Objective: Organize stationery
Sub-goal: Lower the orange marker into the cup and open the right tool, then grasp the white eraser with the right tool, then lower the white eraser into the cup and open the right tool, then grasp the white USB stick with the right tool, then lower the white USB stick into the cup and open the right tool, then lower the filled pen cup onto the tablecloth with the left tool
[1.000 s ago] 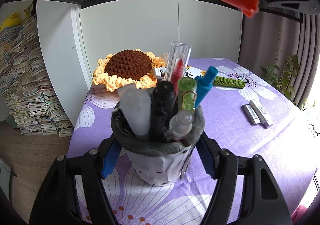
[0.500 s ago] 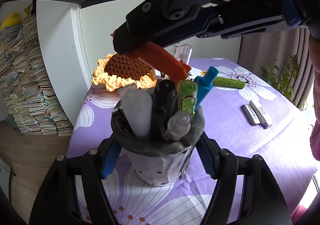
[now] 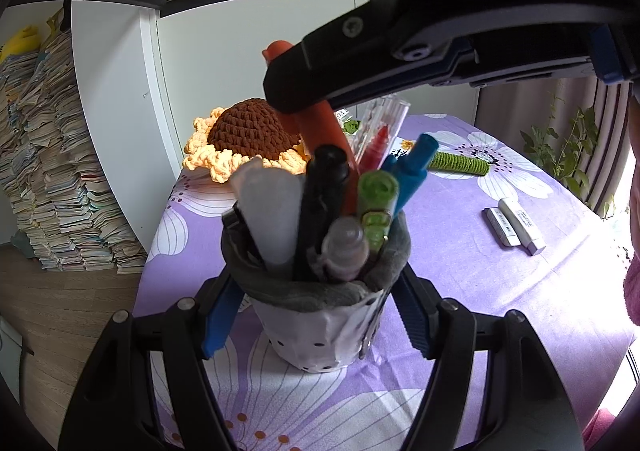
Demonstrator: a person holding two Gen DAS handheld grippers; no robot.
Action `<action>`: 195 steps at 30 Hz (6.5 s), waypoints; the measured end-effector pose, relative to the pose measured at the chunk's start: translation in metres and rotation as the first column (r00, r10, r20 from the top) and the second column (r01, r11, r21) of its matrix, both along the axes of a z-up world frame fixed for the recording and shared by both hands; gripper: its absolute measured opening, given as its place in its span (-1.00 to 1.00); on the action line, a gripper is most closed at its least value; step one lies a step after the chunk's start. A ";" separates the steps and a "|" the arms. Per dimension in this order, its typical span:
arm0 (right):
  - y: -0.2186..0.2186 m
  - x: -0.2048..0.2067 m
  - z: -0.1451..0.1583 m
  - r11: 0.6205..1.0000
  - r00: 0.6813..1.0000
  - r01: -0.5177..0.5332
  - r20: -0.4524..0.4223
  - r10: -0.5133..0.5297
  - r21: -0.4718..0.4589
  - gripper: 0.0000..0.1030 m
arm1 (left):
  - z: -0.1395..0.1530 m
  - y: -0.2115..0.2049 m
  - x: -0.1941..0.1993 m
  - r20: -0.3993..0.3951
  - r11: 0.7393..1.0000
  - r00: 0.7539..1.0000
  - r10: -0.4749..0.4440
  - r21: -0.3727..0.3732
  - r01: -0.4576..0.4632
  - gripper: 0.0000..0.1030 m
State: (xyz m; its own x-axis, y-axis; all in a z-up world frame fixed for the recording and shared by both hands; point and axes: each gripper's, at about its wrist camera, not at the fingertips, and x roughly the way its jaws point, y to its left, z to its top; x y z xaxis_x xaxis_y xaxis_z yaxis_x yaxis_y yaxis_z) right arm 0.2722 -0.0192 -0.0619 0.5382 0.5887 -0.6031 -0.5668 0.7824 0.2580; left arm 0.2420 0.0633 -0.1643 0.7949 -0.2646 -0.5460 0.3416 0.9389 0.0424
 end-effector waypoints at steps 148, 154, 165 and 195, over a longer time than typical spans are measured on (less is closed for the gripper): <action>-0.129 -0.003 -0.027 0.868 0.860 0.458 -0.153 -0.487 -0.192 -0.48 | 0.000 -0.004 0.001 -0.007 1.000 1.000 -0.026 -0.002 0.026 0.33; -0.085 -0.017 0.041 0.940 0.941 0.338 -0.017 -0.339 -0.047 -0.48 | 0.000 -0.005 0.001 -0.007 1.000 1.000 -0.028 -0.001 0.028 0.33; -0.003 -0.014 0.048 0.993 0.990 0.121 0.069 -0.121 0.000 -0.48 | 0.000 -0.005 0.002 -0.008 1.000 1.000 -0.028 0.000 0.028 0.33; -0.124 -0.043 -0.026 0.911 0.912 0.409 -0.074 -0.405 0.060 0.48 | -0.004 -0.009 0.006 -0.041 1.000 0.999 -0.017 0.004 0.018 0.40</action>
State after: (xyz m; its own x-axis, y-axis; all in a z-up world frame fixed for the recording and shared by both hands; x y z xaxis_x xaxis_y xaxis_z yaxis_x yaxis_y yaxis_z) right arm 0.2289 -0.1432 -0.0882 0.7057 0.3697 -0.6045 -0.1857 0.9198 0.3457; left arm 0.2480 0.0547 -0.1687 0.7670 -0.2761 -0.5793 0.3596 0.9326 0.0317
